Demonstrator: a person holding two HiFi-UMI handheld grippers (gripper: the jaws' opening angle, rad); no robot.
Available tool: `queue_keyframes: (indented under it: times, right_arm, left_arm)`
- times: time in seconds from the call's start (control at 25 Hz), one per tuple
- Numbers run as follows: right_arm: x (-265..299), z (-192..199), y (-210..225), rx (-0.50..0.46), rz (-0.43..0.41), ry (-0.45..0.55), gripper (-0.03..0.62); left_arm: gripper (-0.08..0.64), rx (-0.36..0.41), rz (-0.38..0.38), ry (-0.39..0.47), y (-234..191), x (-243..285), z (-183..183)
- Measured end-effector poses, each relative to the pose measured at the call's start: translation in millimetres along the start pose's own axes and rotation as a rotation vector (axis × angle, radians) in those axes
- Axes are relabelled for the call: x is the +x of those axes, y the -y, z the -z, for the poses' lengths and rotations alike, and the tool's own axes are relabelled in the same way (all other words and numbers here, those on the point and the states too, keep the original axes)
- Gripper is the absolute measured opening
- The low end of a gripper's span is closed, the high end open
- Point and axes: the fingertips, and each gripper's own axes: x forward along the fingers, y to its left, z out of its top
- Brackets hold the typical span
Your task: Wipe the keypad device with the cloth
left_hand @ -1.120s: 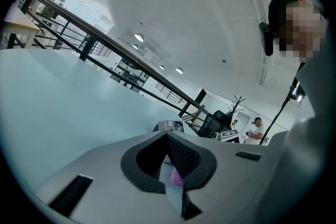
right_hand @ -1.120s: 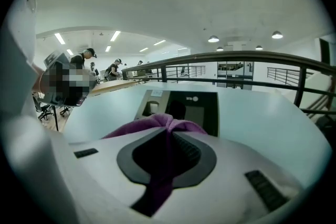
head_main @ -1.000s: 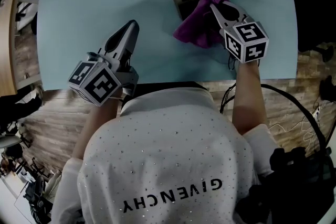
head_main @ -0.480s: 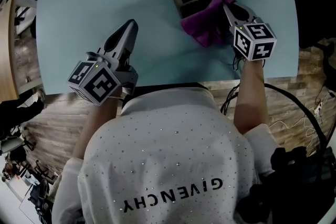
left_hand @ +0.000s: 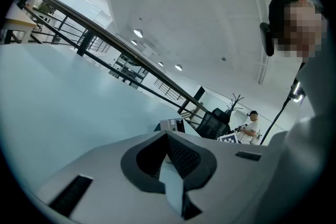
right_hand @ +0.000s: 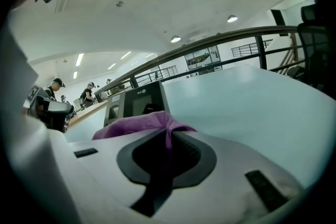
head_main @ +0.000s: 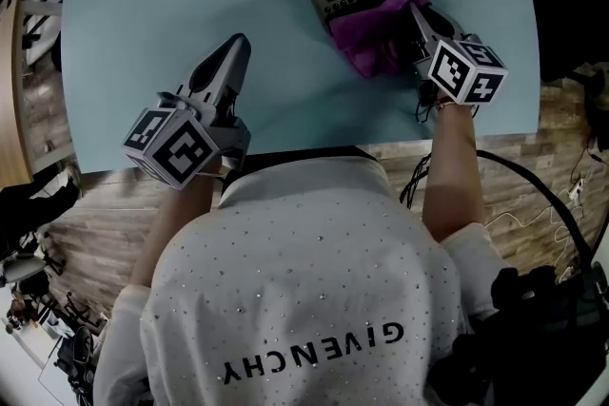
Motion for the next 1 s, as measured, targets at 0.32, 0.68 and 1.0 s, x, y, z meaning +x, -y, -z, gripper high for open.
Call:
queue_keyframes:
  times: [0.32,0.68,1.0]
  right_arm:
    - [-3.2,-14.2,-71.1,-0.242,-0.145,-0.003,0.029]
    - [4.9,25.4,-162.8,-0.5,-0.424,-0.137,0.029]
    - [3.5,36.7,-149.8,-0.524,-0.422,-0.207,0.029]
  left_arm:
    - [0.0,0.005,0.004,-0.005,6.3,-1.7,1.8]
    - [0.0,0.017,0.02,0.002,15.5,2.0,3.0]
    - [0.0,0.012,-0.007,0.004,14.9,-6.2,3.3]
